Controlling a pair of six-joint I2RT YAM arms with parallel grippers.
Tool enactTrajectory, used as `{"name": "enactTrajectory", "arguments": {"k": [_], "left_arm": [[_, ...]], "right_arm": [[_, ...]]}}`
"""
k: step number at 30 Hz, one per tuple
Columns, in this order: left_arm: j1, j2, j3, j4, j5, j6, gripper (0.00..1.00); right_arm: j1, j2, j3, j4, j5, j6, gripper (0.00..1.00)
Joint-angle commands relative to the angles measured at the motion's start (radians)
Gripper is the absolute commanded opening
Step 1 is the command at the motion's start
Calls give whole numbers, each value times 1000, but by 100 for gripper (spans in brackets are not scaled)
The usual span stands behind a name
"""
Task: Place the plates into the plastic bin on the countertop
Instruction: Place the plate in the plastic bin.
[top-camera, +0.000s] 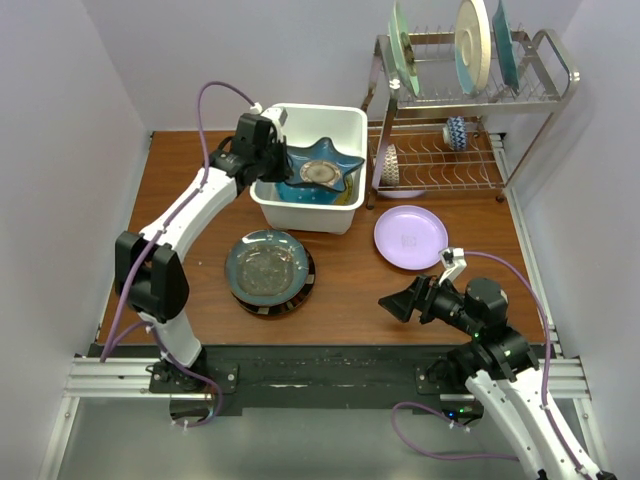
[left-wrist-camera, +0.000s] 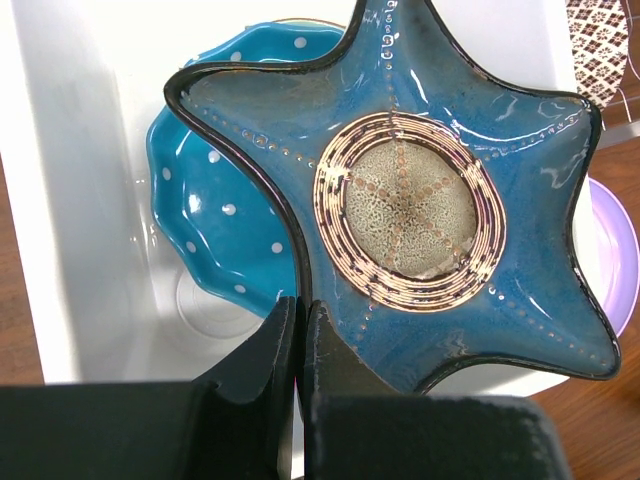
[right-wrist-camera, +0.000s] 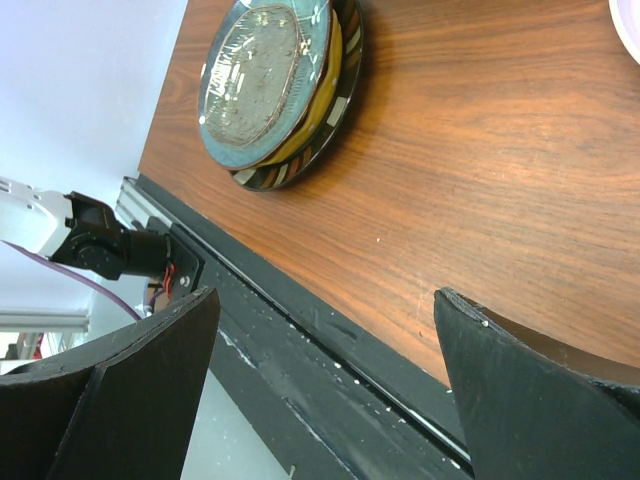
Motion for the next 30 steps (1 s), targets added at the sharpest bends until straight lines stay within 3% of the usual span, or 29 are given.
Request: {"name": "enactTrajectory", "arguments": {"k": [1,30], "left_arm": [[16,-19,90,175,14,-39,0],[48,165,228,175,-22,-82,0]], "right_arm": [[-2,-4,1,23,-18,-1,92],[-2,25,-7,39,-20,-12,92]]}}
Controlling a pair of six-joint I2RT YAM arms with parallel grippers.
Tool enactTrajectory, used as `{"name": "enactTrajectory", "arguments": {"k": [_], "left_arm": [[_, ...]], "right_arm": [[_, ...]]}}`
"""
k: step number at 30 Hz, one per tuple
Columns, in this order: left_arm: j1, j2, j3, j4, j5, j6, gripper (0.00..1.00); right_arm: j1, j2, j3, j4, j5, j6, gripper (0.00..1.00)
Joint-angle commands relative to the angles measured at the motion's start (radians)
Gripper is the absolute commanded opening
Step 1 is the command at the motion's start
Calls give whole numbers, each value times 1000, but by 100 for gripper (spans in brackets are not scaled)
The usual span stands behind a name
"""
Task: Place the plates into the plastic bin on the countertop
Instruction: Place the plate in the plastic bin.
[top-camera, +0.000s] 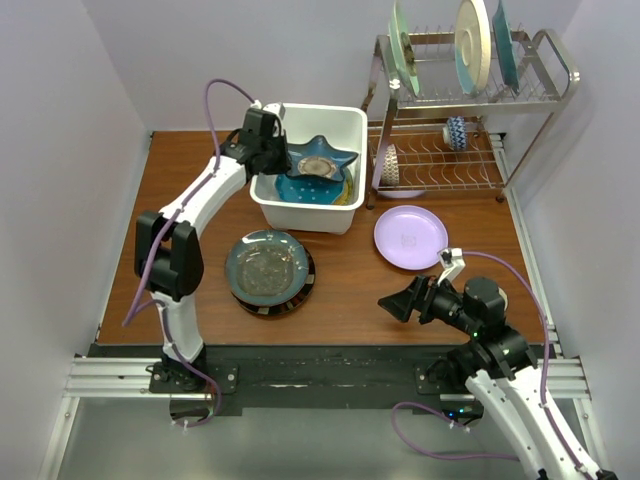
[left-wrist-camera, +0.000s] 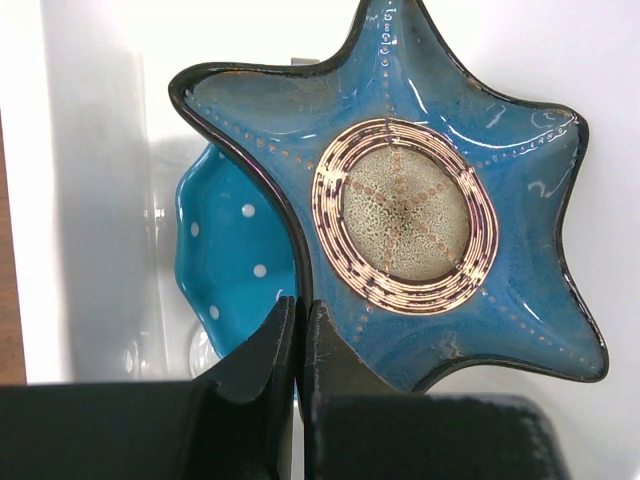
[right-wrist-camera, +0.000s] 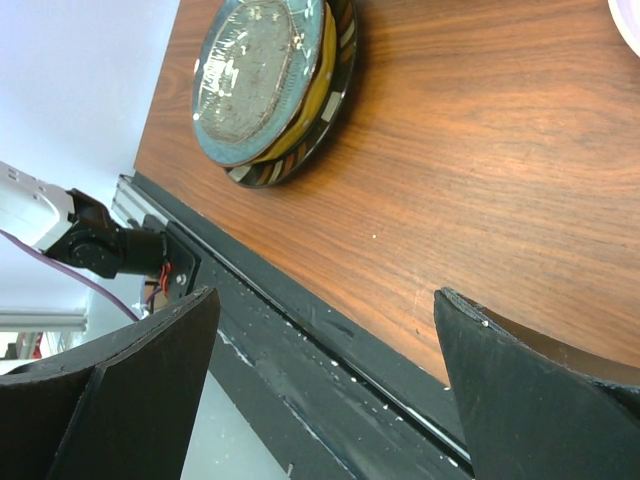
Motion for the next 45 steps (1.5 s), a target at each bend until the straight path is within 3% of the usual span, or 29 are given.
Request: {"name": "enactTrajectory", "arguments": {"k": [1,18,35,45], "left_arm": [[14,-5,110,149,12,-31,0],[22,49,54,141,18,-27,0],[23,-42,-175,207,28,-32,39],[22,-118,-184,250,49,-14,71]], "right_arm": [[-1,16,1,39,-21,-14,92],[-2,42,-6,59,-29,-13,92],[-2,36,-19,67,-32,1,92],[-1,33,-21,64,-30,6,92]]}}
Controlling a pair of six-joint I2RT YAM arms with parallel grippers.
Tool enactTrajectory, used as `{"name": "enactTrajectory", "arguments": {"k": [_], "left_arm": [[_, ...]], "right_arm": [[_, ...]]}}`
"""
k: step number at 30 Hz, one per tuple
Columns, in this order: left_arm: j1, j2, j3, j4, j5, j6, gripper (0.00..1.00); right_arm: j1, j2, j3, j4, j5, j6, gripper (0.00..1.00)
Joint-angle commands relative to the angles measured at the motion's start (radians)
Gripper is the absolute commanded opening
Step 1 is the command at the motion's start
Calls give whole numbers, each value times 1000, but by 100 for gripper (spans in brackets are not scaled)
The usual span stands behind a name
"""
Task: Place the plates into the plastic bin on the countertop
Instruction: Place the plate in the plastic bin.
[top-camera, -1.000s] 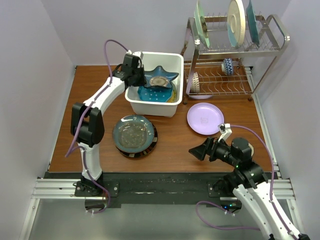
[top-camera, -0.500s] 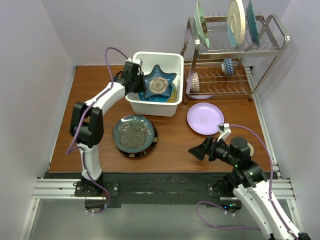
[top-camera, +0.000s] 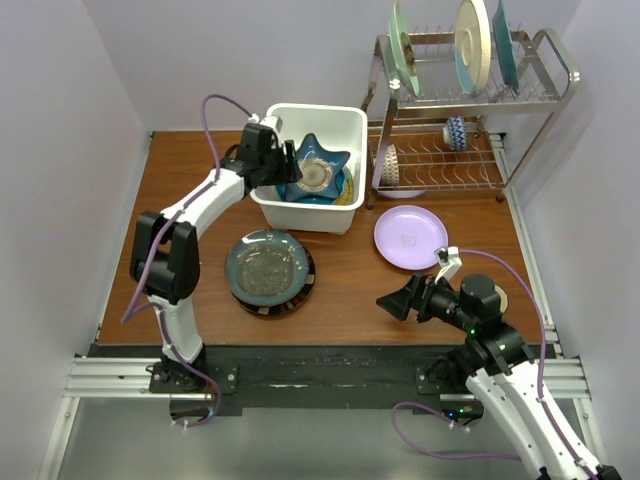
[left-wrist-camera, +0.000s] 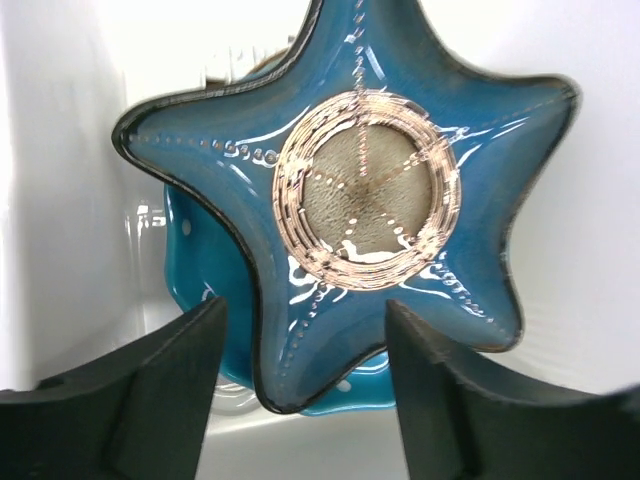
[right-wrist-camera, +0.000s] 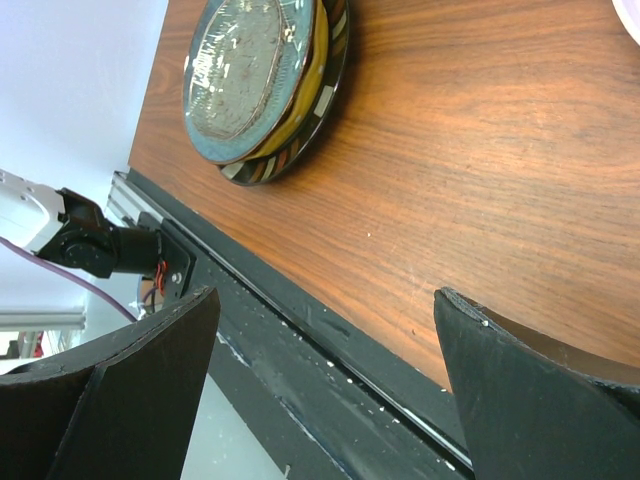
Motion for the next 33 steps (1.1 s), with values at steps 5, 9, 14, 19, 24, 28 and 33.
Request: {"name": "enactTrajectory", "arguments": {"k": [5,9,14,19,24,28,33], "left_arm": [[9,-161,6,95,51,30,79],[7,-192,34,83,120,36,84],[7,-255,37,80,165,46,88],[7,-335,-1,75,208,54,93],[6,-450,-115,86,209,51,95],[7,-583,-271,66,163,54,96],[9,-720,-454,49,93,27,96]], "right_arm": [[0,-7,-11,40,-27,11,92],[0,2,-14,51,-31,14,92],[0,27,-18,84,-37,21,92],[-2,69,-20,124,-48,21,92],[0,190,-23,202,-60,13,92],[-2,293,-21,278,-71,7,92],[0,450,5,327,-71,7,91]]}}
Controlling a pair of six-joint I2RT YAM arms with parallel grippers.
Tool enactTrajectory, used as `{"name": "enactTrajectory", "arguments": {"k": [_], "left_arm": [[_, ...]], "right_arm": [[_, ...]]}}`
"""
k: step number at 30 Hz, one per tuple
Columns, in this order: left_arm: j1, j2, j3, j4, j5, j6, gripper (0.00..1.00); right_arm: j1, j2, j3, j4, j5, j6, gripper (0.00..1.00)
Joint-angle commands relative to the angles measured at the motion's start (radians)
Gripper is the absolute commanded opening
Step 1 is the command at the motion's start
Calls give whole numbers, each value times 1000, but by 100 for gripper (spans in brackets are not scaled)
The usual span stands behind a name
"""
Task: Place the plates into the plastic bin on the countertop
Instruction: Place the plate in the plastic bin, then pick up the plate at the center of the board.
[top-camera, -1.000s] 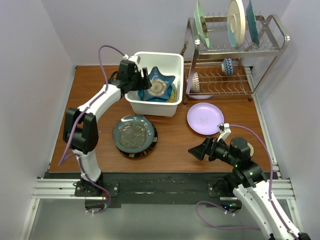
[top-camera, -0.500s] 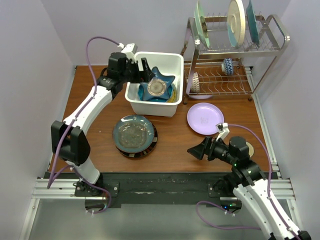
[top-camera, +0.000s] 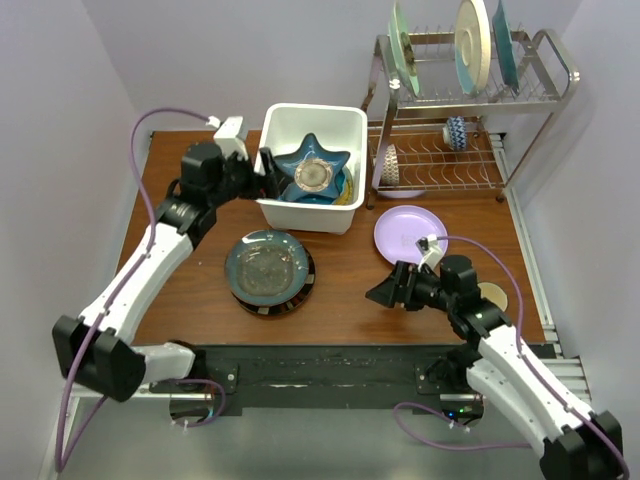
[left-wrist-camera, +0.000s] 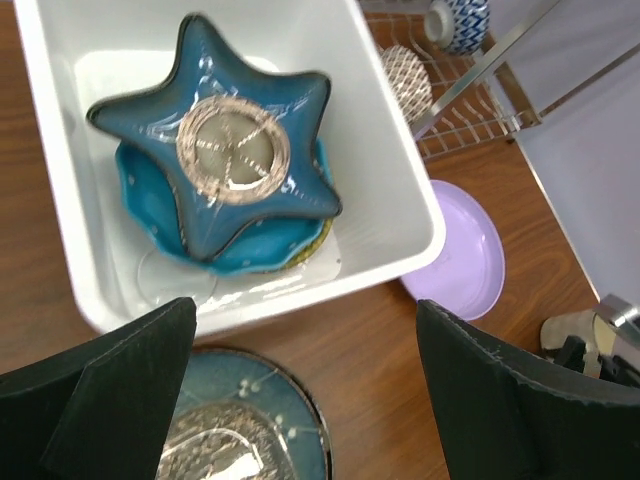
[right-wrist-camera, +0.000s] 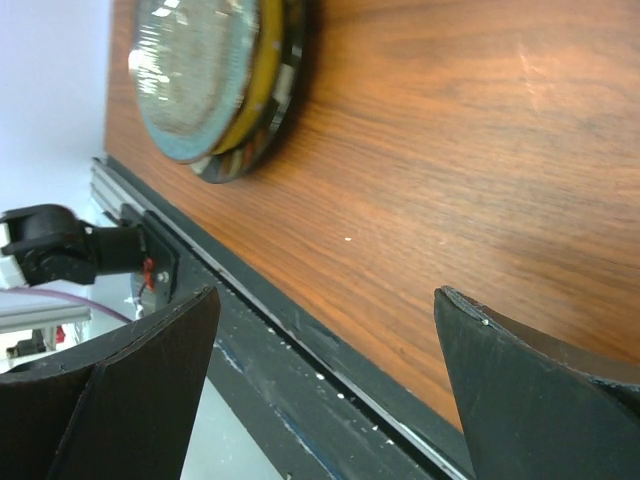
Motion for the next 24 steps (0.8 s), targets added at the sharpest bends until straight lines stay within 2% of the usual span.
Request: {"name": "enactTrajectory", "arguments": {"k": [1,7,11,15,20,24], "left_arm": [[8,-134,-172,-8,-74,-12,96],[8,-248,-321,-45,-111,-48,95],[8,-265,-355,-123,-139,-60,95],[8,-268,-373,-200,-228,-74,94],[8,-296,-379,-276,-318,-86,94],[9,-306,-398,-304,-377,-86,92]], "right_arm": [[-2,123,26,122,-31,-3,91],[36,272,61,207,-28,11,88],[114,309,110,222,29,23,88],[200,377,148,277,84,54,88],[323,539,254,322,109,48,88],[337,610,302,365,101,48,88]]}}
